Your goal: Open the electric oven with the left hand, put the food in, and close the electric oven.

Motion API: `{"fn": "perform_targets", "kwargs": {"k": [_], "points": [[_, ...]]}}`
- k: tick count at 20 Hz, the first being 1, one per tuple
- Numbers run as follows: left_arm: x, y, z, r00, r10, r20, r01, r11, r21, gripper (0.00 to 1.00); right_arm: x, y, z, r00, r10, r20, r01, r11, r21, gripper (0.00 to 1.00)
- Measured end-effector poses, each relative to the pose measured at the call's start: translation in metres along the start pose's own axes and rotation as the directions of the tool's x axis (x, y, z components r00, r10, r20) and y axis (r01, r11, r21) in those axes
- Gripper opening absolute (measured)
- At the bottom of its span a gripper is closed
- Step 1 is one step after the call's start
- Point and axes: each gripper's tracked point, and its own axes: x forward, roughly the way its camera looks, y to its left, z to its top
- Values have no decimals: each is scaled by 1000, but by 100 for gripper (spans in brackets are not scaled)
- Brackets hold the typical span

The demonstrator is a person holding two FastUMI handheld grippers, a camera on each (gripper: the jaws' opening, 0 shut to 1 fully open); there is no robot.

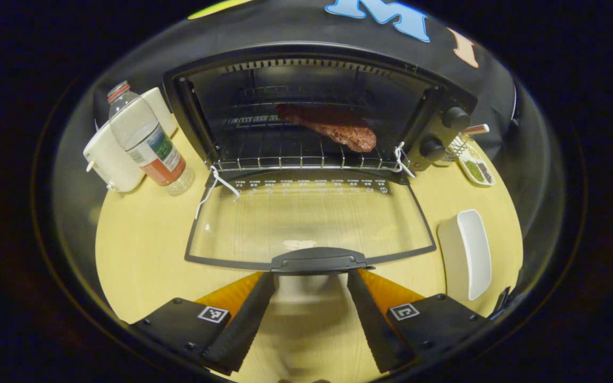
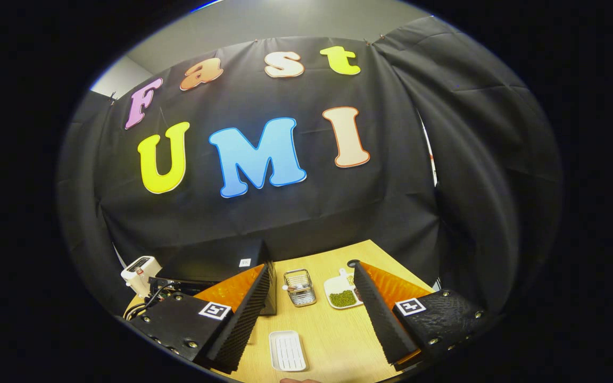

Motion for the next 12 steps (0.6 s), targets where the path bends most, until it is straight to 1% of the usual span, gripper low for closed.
{"fn": "perform_targets", "kwargs": {"k": [2, 3, 5, 6, 7, 8, 9, 11, 12], "points": [[-4, 0, 3, 1000, 2, 14, -2, 1000, 14, 96, 2, -1, 0, 1000, 2, -1, -2, 1000, -4, 96], [-7, 0, 5, 1000, 2, 18, -3, 1000, 11, 94, 2, -1, 0, 1000, 3, -2, -3, 1000, -3, 96], [-12, -1, 8, 1000, 5, 29, -5, 1000, 8, 94, 3, -1, 1, 1000, 5, -1, -5, 1000, 3, 96], [-15, -1, 9, 999, 7, 39, -7, 1000, 8, 96, 4, 0, 3, 1000, 7, 3, -7, 1000, 4, 96], [-18, -1, 11, 999, 7, 49, -7, 1000, 6, 94, 4, 0, 4, 1000, 9, 6, -9, 1000, 3, 96], [-21, -1, 13, 998, 6, 59, -6, 1000, 3, 94, 5, 1, 6, 1000, 11, 11, -11, 1000, 1, 96], [-24, -2, 16, 998, 4, 67, -4, 1000, -1, 97, 5, 1, 7, 1000, 12, 14, -12, 1000, -1, 96], [-30, -2, 20, 997, 1, 82, -1, 1000, -3, 91, 6, 2, 7, 1000, 15, 14, -15, 1000, -2, 96], [-34, -2, 24, 996, 0, 95, 0, 1000, -6, 91, 6, 3, 6, 1000, 16, 13, -16, 1000, 0, 96]]}}
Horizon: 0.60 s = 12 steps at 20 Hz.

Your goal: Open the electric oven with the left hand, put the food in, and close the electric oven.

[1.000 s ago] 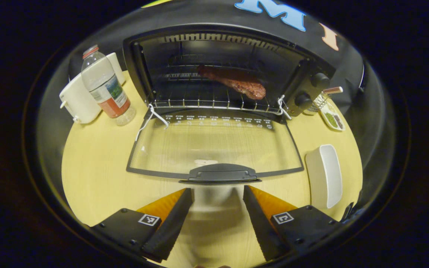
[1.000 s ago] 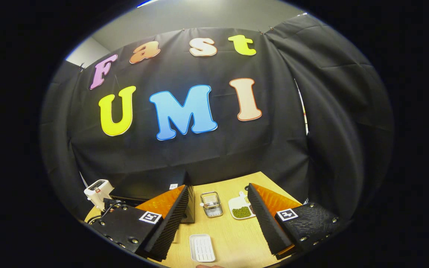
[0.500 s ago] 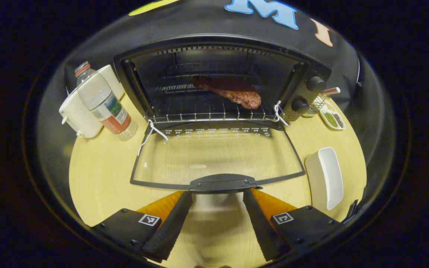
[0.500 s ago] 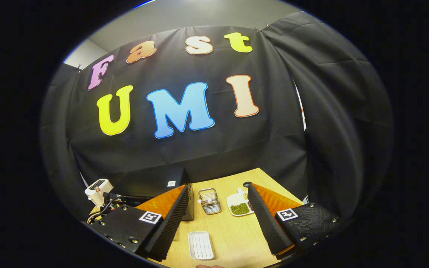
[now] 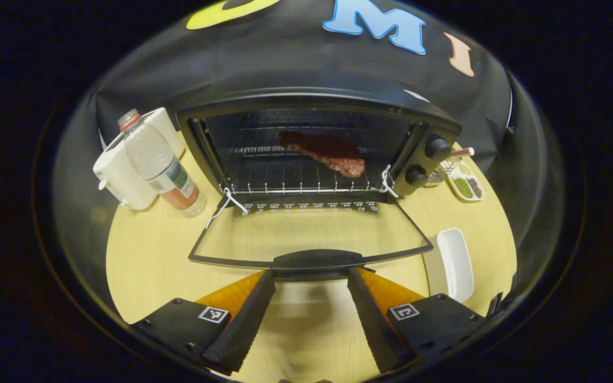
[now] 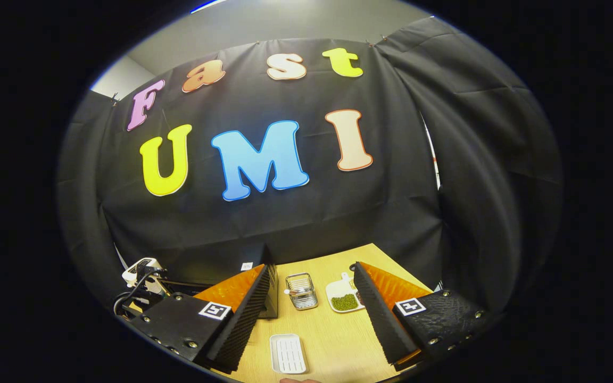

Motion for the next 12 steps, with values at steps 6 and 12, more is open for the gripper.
{"fn": "perform_targets", "kwargs": {"k": [6, 12], "points": [[-16, -1, 22, 998, -20, 65, 24, 998, -56, 97, 2, 8, 1, 1000, 14, 2, -14, 1000, -3, 96], [-17, 1, 27, 997, -30, 69, 37, 994, -105, 96, 4, 15, 3, 1000, 27, 3, -27, 1000, -6, 96]]}}
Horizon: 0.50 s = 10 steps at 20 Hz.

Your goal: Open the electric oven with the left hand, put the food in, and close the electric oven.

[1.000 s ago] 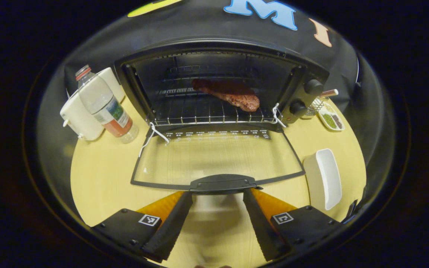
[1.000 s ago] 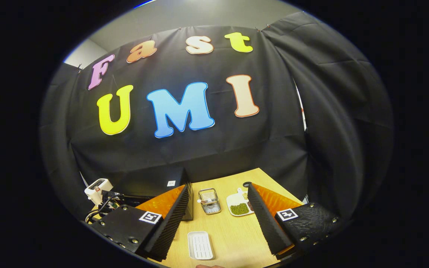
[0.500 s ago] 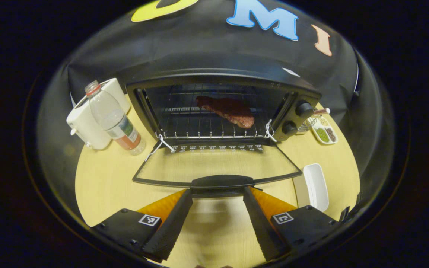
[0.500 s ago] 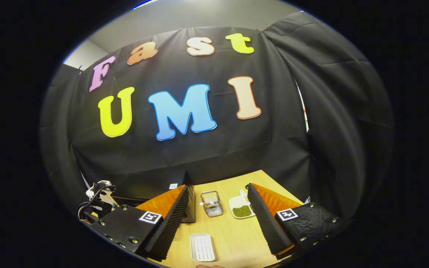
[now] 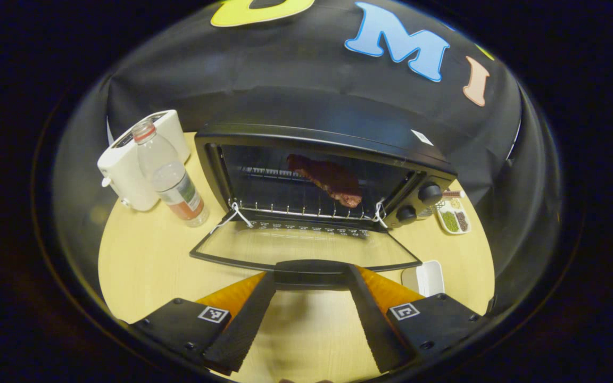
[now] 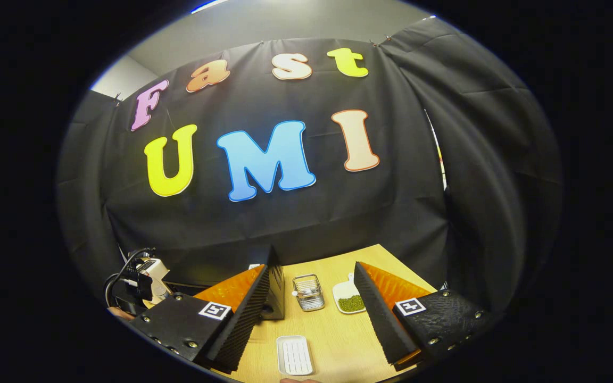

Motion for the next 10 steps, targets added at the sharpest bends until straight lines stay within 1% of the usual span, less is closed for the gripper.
{"fn": "perform_targets", "kwargs": {"k": [1, 3, 4, 5, 6, 7, 8, 9, 10], "points": [[0, 0, 1, 1000, 5, 4, -5, 1000, 12, 91, 0, 1, -1, 1000, 4, -1, -4, 1000, 0, 96], [-1, -1, 2, 1000, 8, 19, -8, 1000, 24, 93, 1, 3, -2, 1000, 9, -6, -9, 1000, 2, 96], [-3, -1, 4, 999, 6, 33, -7, 1000, 22, 90, 0, 4, -1, 1000, 12, -5, -12, 1000, 3, 96], [-5, -2, 9, 999, 3, 52, -4, 1000, 21, 91, 0, 5, -1, 1000, 15, -5, -15, 1000, 2, 96], [-8, -2, 14, 997, 0, 79, -2, 1000, 27, 94, 0, 5, -1, 1000, 16, -4, -16, 1000, 0, 96], [-12, -4, 20, 994, -4, 107, -1, 999, 45, 94, 0, 6, -2, 1000, 18, -5, -18, 1000, -1, 96], [-17, -5, 26, 991, -5, 134, -4, 997, 72, 92, -1, 6, -1, 1000, 20, -6, -20, 1000, 0, 96], [-19, -6, 32, 988, -4, 156, -11, 995, 99, 94, -1, 6, -2, 1000, 22, -7, -22, 1000, 1, 96], [-21, -7, 38, 984, -3, 178, -19, 992, 123, 94, -2, 6, -2, 1000, 23, -7, -23, 1000, 2, 96]]}}
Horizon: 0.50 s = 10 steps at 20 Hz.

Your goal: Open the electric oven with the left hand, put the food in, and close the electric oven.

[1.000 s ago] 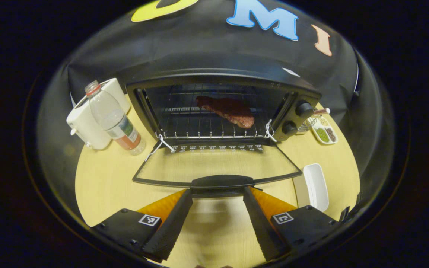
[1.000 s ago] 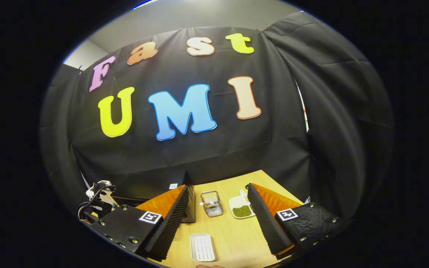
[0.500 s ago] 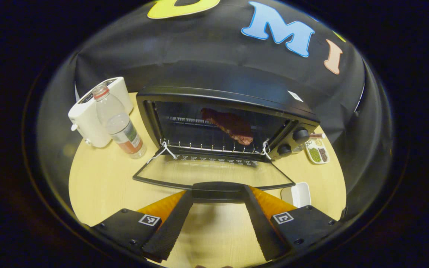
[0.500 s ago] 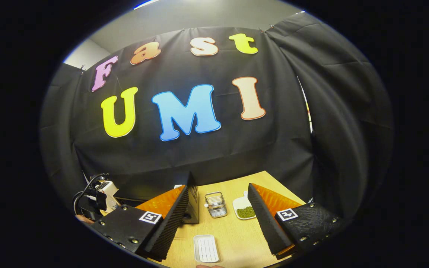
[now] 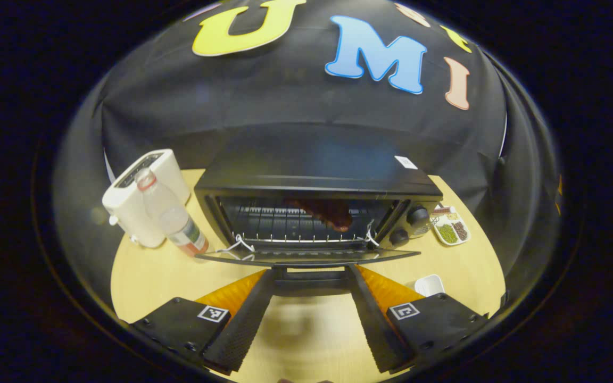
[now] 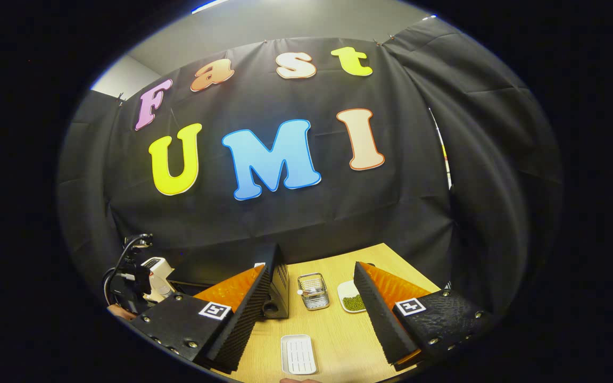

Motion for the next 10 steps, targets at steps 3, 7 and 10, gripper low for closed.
{"fn": "perform_targets", "kwargs": {"k": [3, 7, 10], "points": [[8, 0, 19, 998, 6, 61, -9, 999, 47, 92, -3, -4, 2, 1000, -6, 8, 6, 1000, -3, 96], [8, -2, 44, 990, 6, 144, -3, 1000, -21, 91, -6, -16, 4, 999, -32, 14, 32, 999, 0, 96], [-17, 8, 74, 967, 41, 253, -27, 998, -55, 97, -8, -26, 13, 998, -47, 39, 48, 998, -26, 97]]}}
